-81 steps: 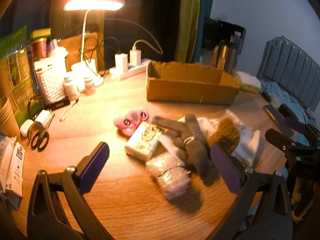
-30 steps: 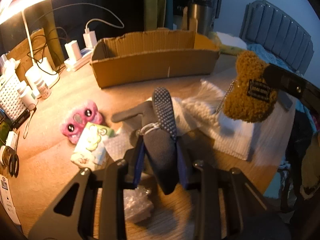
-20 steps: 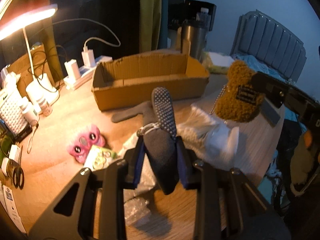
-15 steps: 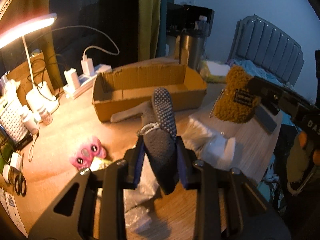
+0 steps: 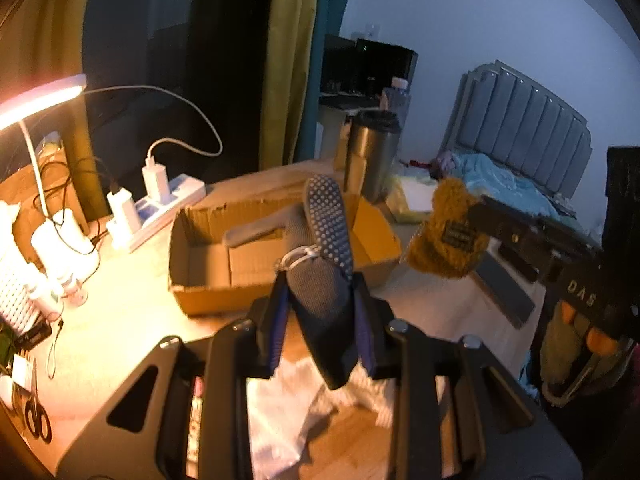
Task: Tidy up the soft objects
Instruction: 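Carry the grey sock and brown bear into the cardboard box with both tools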
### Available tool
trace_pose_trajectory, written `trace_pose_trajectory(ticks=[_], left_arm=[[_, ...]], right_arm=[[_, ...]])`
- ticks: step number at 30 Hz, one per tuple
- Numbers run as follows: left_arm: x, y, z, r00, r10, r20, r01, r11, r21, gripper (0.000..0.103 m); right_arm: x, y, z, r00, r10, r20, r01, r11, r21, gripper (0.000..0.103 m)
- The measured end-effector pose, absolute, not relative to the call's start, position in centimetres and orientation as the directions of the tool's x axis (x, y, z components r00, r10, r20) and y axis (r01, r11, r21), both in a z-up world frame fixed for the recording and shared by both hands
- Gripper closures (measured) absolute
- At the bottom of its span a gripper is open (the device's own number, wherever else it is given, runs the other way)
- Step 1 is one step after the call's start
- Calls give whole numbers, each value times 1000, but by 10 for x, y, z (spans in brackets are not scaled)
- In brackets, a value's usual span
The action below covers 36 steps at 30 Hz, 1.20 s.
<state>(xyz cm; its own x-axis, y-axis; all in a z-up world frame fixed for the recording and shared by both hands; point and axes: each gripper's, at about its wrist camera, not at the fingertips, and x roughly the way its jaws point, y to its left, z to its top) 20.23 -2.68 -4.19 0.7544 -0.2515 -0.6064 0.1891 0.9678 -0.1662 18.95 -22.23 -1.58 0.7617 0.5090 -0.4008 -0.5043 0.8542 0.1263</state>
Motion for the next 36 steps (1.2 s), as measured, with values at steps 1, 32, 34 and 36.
trace_pose_trajectory(ticks=[1, 32, 34, 36], left_arm=[[207, -27, -41, 758, -255, -601, 188, 967, -172, 73], [339, -66, -116, 678, -243, -693, 173, 970, -171, 72], [345, -69, -125, 656, -239, -716, 175, 971, -164, 71], [348, -71, -130, 643, -239, -728, 174, 971, -165, 71]], right_arm=[[193, -223, -15, 763, 507, -401, -503, 855, 125, 83], [306, -213, -77, 697, 484, -529, -457, 869, 192, 83], [310, -210, -85, 685, 481, -548, -456, 869, 192, 83], [314, -208, -91, 677, 474, -563, -450, 872, 193, 83]])
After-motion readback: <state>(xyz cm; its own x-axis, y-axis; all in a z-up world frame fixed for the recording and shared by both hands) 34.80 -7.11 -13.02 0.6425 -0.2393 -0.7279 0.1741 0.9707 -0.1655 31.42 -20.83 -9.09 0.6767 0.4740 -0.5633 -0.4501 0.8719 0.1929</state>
